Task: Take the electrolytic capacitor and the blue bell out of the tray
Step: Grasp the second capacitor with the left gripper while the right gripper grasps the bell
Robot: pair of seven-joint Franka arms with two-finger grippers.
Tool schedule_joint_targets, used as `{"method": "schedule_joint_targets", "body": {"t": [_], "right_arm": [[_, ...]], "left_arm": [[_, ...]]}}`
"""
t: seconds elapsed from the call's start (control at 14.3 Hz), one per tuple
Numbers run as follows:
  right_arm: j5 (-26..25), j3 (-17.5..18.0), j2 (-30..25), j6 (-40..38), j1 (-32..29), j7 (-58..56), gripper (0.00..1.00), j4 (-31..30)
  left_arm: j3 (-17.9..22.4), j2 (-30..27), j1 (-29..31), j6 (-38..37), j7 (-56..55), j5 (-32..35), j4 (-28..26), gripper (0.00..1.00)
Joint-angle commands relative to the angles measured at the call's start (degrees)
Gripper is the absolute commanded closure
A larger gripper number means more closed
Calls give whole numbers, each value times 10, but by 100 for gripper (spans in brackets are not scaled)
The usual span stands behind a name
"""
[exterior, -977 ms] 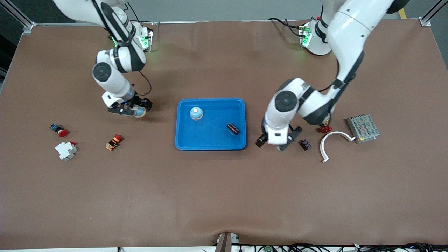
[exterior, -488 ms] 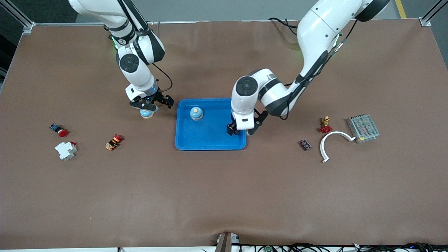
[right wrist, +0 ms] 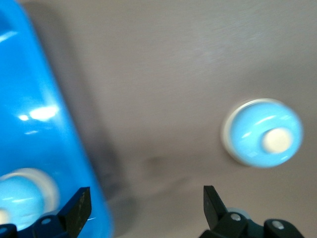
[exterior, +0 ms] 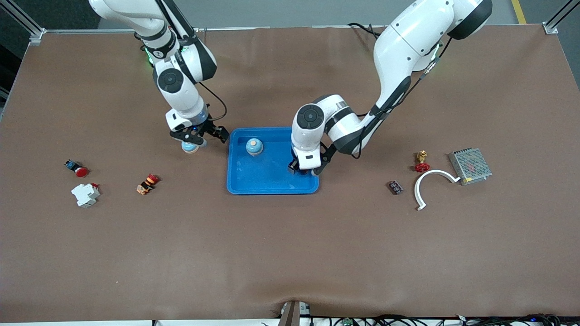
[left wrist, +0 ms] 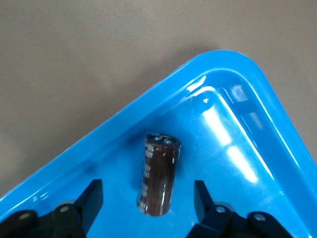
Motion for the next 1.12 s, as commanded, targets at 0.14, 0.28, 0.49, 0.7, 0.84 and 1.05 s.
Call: {"method": "schedule_joint_targets", "body": {"t": [0.14, 0.28, 0.49, 0.7, 0.84, 1.05], "right_arm": [[1, -2, 48, -95, 66, 116, 0, 137], [1, -2, 72, -94, 76, 126, 0, 158], [1, -2, 102, -89, 86, 137, 0, 176], [1, -2, 130, -88, 97, 153, 0, 196], [1, -2, 139, -85, 102, 162, 0, 203], [0, -2, 150, -67, 102, 162, 0, 204]], "left_arm": [[12, 20, -14, 18, -10, 14, 16, 69], [12, 11, -13, 18, -4, 15, 17, 100], [12, -17, -3, 10, 0, 18, 17, 100], [10, -61, 24, -41, 50, 26, 15, 100], [1, -108, 69, -59, 85, 22, -16, 100], [-44, -142, 165, -61, 164, 16, -46, 100]]}}
